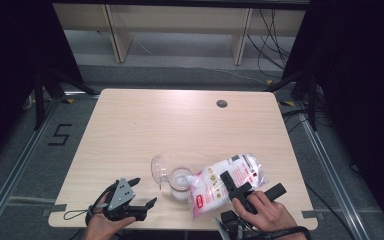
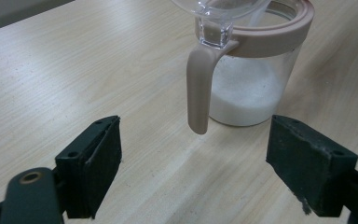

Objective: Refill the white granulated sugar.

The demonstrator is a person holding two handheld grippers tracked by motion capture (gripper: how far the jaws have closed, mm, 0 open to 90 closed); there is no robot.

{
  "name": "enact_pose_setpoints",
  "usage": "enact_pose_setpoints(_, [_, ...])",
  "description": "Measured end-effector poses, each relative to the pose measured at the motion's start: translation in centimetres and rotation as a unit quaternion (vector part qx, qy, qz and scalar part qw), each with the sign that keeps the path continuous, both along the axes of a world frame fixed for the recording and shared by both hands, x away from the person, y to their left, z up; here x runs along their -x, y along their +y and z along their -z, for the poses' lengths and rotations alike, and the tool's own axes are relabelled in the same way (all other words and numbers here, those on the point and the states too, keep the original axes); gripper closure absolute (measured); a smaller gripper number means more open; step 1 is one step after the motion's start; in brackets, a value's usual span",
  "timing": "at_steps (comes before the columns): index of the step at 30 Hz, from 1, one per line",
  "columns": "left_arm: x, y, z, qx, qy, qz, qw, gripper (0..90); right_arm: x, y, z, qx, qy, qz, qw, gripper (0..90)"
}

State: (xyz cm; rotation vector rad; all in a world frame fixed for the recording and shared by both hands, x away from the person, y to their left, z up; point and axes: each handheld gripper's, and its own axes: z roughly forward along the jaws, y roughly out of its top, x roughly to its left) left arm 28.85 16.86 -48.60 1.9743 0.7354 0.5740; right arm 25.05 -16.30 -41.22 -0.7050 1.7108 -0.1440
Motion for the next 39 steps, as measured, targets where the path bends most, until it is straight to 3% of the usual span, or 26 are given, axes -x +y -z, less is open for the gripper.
enact_pose_setpoints(8, [0.03,-0.04,0.04,0.003,0.002,0.0,1.0,17.6,-0.02,0.05,0.02,0.0,0.001,-0.001,1.0,75.4])
enact_pose_setpoints(12, [0.02,0.01,-0.01,0.001,0.002,0.0,1.0,17.6,-0.1,-0.1,0.09,-0.017,0.008,-0.001,0.9998,75.5])
enact_pose_setpoints(16, [-0.14,0.13,-0.04,-0.005,-0.003,0.007,1.0,17.6,-0.17,-0.16,0.13,-0.013,0.005,-0.003,0.9999,75.6])
enact_pose_setpoints(20, [0.0,0.06,0.0,0.006,0.005,-0.001,1.0,17.6,-0.16,-0.14,0.11,-0.013,0.006,-0.002,0.9999,75.7])
enact_pose_setpoints(21, [-0.17,0.16,-0.04,-0.001,-0.005,0.007,1.0,17.6,-0.15,-0.1,0.04,-0.009,0.005,-0.002,0.9999,75.7])
enact_pose_setpoints(23, [-0.03,0.11,-0.04,0.001,0.004,-0.001,1.0,17.6,-0.12,-0.06,0.0,-0.004,0.005,-0.001,1.0,75.8])
enact_pose_setpoints(39, [-0.08,0.14,-0.06,0.004,0.002,0.003,1.0,17.5,-0.17,-0.1,0.13,-0.014,0.009,-0.002,0.9999,75.8])
